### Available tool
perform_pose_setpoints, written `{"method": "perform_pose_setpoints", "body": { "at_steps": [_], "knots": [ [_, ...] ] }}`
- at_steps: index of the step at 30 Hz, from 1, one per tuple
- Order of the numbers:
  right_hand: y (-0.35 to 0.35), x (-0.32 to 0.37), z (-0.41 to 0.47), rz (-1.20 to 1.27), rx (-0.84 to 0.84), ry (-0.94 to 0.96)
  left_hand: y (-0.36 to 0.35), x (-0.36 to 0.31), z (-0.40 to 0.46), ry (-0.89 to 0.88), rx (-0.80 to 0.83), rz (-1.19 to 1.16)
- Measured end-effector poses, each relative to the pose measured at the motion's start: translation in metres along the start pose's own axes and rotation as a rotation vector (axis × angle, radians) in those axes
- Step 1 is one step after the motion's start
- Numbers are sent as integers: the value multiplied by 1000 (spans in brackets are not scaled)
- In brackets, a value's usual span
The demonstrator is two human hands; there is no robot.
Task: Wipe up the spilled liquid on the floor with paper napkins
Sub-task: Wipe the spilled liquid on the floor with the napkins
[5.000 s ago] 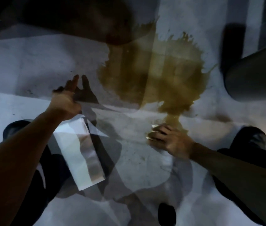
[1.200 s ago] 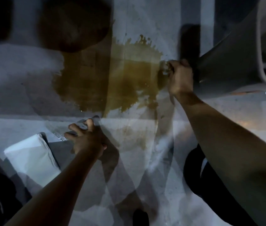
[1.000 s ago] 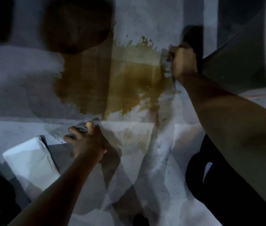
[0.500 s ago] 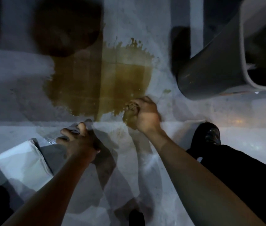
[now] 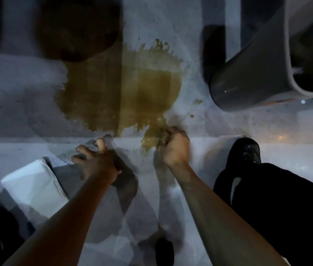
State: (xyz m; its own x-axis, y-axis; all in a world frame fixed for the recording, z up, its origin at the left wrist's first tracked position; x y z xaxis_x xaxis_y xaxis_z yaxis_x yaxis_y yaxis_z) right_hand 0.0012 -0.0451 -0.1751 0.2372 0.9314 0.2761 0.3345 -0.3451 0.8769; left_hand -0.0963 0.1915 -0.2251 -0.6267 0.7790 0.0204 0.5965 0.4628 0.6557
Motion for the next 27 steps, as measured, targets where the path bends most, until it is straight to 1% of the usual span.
{"method": "perform_pose_setpoints", "body": {
  "at_steps": [1, 3, 5, 6, 7, 8, 9, 10, 11, 12, 13, 14, 15, 16, 18, 21, 24, 27],
  "knots": [
    [-4, 15, 5, -14, 6, 17, 1, -1, 0, 17, 22, -3],
    [-10, 33, 19, 27, 18, 40, 1, -1, 2, -7, -3, 36],
    [1, 40, 28, 189, -17, 2, -4, 0, 8, -53, -23, 121],
    [12, 31, 33, 292, -70, -17, -6, -2, 11, -77, -26, 142],
    [26, 19, 36, 310, -143, -2, -8, -3, 13, -96, -30, 167],
    [41, 6, 41, 272, -150, -14, -5, -5, 10, -105, -29, 175],
    [49, -15, 47, 304, -165, -54, -5, -5, 9, -109, -34, 164],
    [51, -46, 60, 399, -202, -134, -6, -4, 11, -103, -36, 139],
    [56, -66, 72, 420, -257, -176, -8, -2, 12, -79, -16, 146],
    [67, -66, 78, 317, -313, -81, -11, 2, 14, -64, -8, 137],
    [68, -58, 93, 38, -259, 72, -14, 4, 18, -62, -4, 134],
    [74, -45, 106, -174, -241, 136, -15, 5, 19, -67, 11, 125],
    [78, -41, 112, -234, -250, 142, -16, 5, 20, -74, 18, 119],
    [80, -35, 117, -240, -218, 171, -16, 5, 20, -77, 27, 105],
    [86, -28, 123, -263, -197, 145, -17, 6, 22, -66, 21, 49],
    [72, -23, 105, -293, -141, 117, -19, 7, 23, -81, 18, 114],
    [38, -11, 67, -201, -46, 174, -23, 9, 28, -69, 1, 131],
    [14, 11, 28, -55, 49, 149, -12, 5, 18, -83, -39, 91]
  ]
}}
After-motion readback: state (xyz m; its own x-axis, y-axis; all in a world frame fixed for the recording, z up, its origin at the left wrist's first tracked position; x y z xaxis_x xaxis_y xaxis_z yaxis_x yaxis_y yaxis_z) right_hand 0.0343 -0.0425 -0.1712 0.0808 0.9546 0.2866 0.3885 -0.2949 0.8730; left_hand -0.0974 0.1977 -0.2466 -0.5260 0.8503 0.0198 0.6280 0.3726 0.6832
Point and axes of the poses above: each hand's wrist, its own z-axis towards the middle knuckle, its own y-axis out of the back of the hand, x = y × z, the point moved 7 cm from there along z, towards the middle knuckle, and after that the axes turned 7 degrees about -z, right-handed, at the moved point
